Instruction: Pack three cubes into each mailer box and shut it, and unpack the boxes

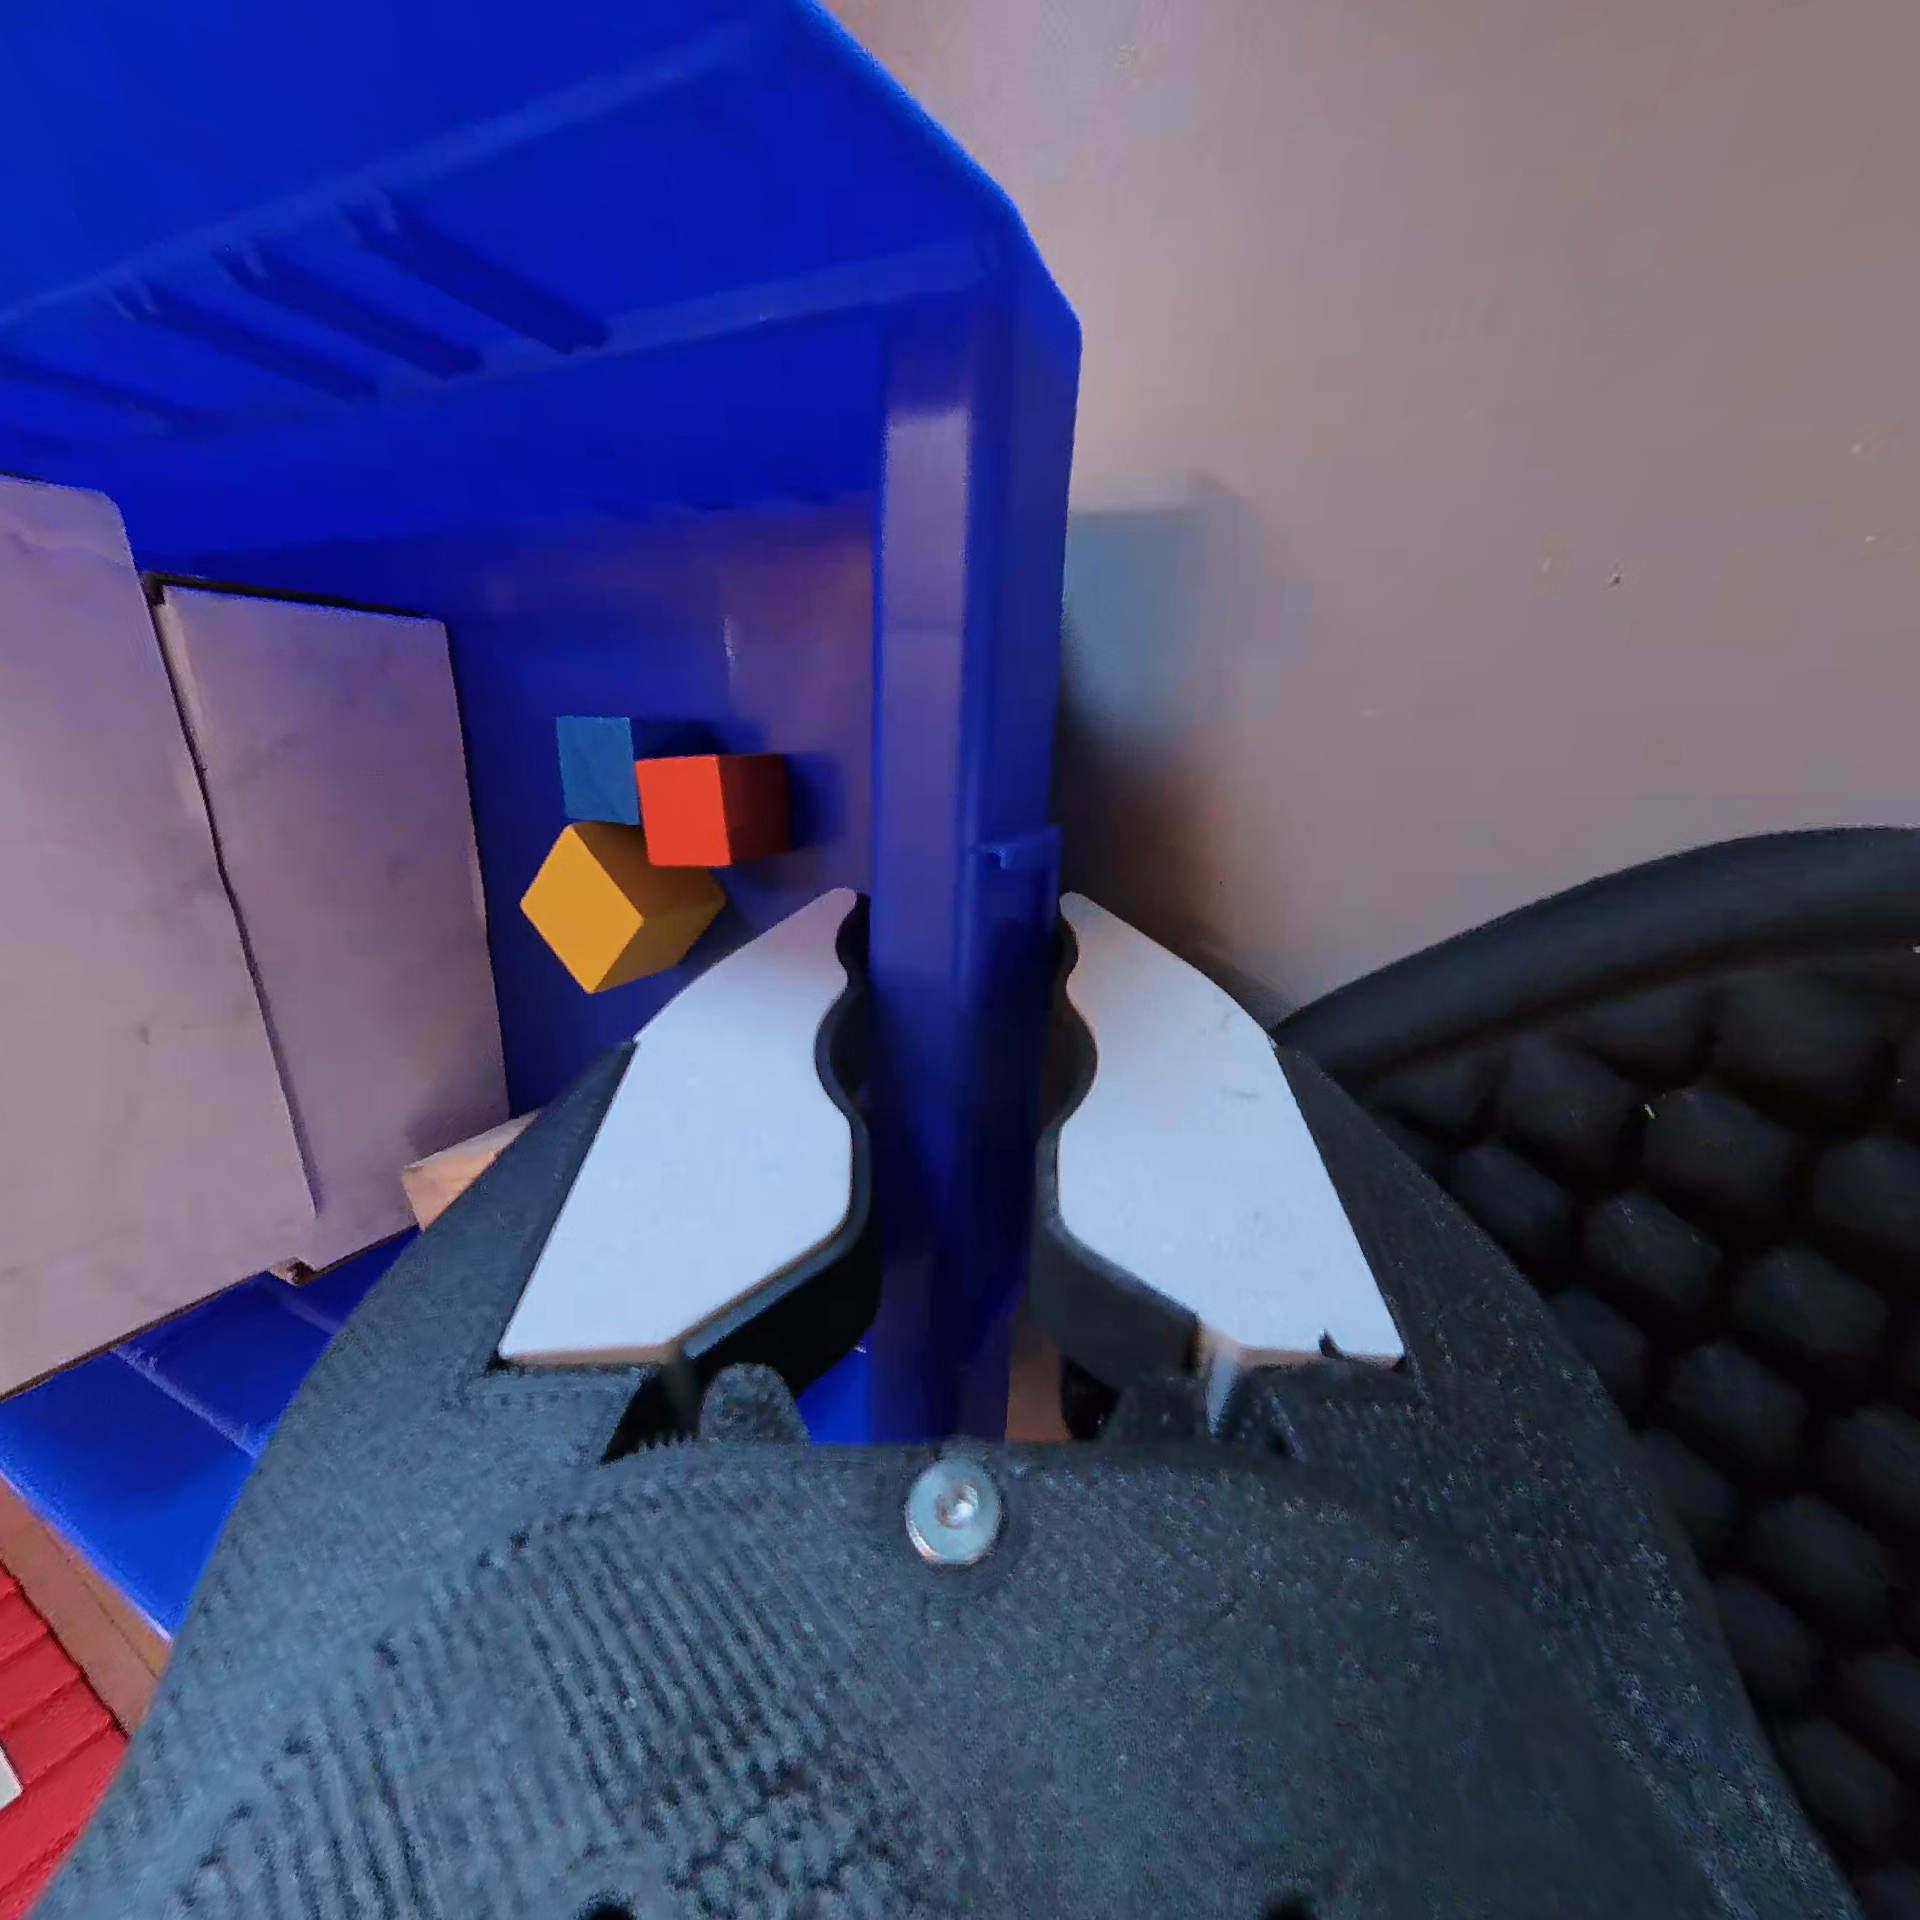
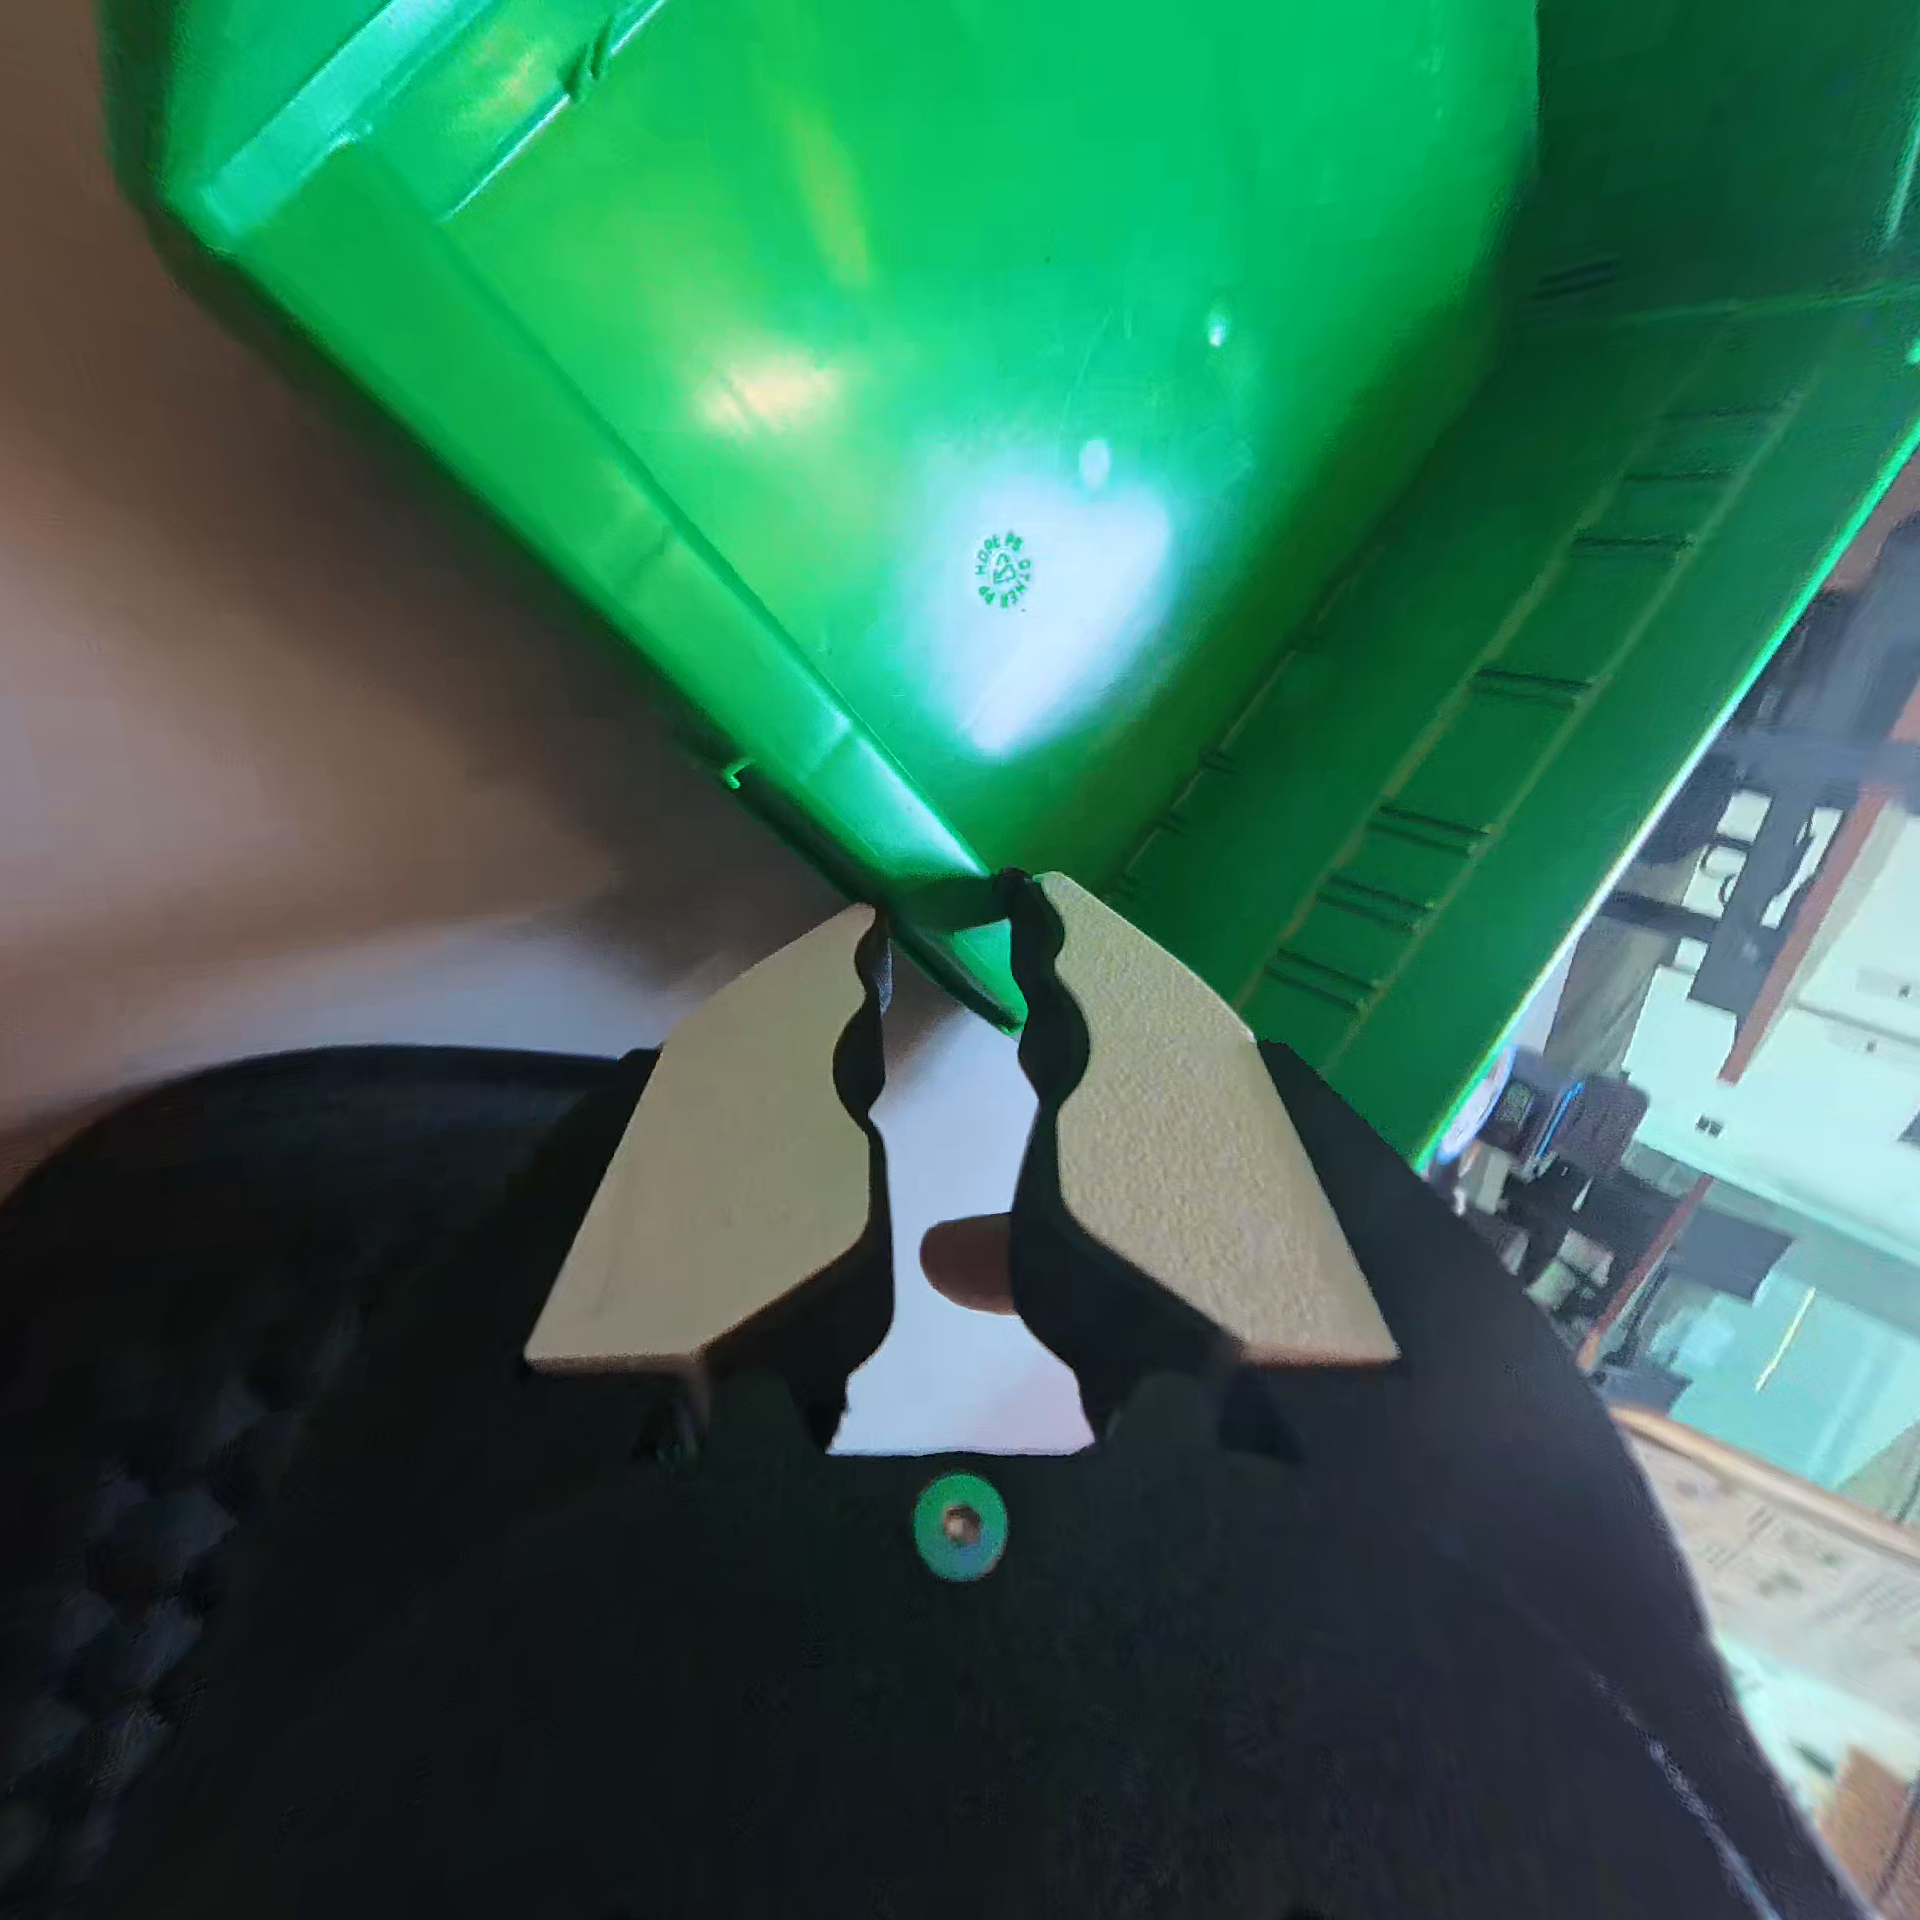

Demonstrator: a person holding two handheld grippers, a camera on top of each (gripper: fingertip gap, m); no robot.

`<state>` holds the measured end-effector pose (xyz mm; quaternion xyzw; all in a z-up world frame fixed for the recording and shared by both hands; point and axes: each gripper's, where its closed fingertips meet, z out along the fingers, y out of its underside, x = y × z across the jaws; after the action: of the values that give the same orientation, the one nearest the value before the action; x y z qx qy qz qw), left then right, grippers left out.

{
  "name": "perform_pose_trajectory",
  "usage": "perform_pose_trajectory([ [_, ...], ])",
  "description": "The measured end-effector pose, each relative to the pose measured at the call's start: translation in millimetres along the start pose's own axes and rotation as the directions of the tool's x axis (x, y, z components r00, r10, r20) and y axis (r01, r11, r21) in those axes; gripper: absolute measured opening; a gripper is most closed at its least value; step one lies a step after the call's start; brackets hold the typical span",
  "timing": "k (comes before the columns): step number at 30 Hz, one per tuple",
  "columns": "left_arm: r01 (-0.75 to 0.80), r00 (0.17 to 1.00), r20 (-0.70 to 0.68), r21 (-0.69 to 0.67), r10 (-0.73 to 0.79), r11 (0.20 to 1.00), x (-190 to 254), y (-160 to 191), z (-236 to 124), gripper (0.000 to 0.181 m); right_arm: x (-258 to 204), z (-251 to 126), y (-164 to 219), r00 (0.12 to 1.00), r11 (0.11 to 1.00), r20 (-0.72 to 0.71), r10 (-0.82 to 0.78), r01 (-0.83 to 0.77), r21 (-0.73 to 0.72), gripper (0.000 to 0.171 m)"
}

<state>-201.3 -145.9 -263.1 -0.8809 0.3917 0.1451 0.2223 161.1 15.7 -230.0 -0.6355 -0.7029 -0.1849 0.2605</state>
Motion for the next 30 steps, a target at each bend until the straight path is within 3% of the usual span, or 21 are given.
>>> perform_pose_trajectory([
  [7, 0.015, 1.0, 0.021, 0.037, -0.015, 0.999, -5.3, -5.8, 3.8, 0.031, 35.4, 23.4, 30.8, 0.988, 0.982, -0.077, 0.136, -0.145, -0.122, 0.023],
  [15, 0.048, 0.998, 0.034, 0.069, -0.05, 0.996, -16.5, -9.1, 10.1, 0.031, 64.9, 45.7, 33.2, 0.977, 0.932, -0.081, 0.198, -0.213, -0.294, 0.022],
  [25, 0.036, 0.999, 0.035, 0.082, -0.039, 0.996, -24.5, -10.3, 14.2, 0.031, 63.5, 52.5, 26.9, 0.996, 0.978, 0.055, 0.069, -0.056, -0.203, 0.026],
  [30, 0.007, 0.998, 0.06, 0.096, -0.012, 0.995, -32.1, -10.6, 17.3, 0.032, 68.4, 55.5, 26.8, 0.985, 0.963, 0.037, 0.171, -0.159, -0.218, 0.025],
])
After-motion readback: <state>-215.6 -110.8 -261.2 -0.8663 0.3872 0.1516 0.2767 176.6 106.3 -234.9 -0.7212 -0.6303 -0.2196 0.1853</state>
